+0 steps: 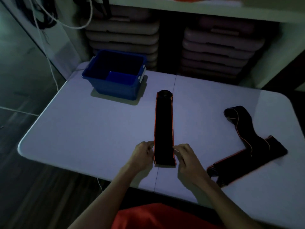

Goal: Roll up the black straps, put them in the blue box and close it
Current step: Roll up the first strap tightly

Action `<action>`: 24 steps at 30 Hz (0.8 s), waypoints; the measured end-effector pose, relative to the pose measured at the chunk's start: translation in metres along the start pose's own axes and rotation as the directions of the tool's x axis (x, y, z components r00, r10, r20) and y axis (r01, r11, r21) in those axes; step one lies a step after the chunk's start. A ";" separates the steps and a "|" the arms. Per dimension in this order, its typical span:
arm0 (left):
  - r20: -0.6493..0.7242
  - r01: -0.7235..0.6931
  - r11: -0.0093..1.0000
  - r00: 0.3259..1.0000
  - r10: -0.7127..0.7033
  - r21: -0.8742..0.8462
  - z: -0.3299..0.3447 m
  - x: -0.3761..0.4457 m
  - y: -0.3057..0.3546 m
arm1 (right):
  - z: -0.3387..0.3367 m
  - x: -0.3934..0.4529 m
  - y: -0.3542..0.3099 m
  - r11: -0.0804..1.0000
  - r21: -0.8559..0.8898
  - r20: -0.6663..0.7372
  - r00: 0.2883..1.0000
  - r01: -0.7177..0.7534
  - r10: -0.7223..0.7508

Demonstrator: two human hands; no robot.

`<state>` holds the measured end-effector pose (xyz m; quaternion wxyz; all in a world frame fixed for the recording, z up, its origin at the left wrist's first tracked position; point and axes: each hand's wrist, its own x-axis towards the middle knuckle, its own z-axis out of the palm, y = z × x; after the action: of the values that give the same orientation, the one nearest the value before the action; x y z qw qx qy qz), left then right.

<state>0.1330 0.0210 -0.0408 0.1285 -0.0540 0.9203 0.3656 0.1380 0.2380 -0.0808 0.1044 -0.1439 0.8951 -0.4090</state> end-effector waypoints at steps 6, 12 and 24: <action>0.020 -0.020 0.999 1.000 0.020 0.026 0.013 -0.007 0.002 | 0.009 -0.014 -0.012 0.945 0.269 -0.061 0.976 -0.184 0.208; -0.025 -0.019 0.998 0.999 0.021 0.059 0.015 -0.010 -0.006 | -0.001 -0.025 -0.012 0.972 0.173 -0.039 0.985 -0.161 0.170; 0.061 -0.265 0.906 0.964 0.260 0.330 0.015 -0.022 -0.002 | -0.008 -0.002 -0.019 0.998 -0.053 0.114 0.993 0.020 -0.013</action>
<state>0.1579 0.0300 -0.0470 0.0924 0.0959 0.9668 0.2180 0.1411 0.2321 -0.0609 0.1480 -0.1771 0.8971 -0.3768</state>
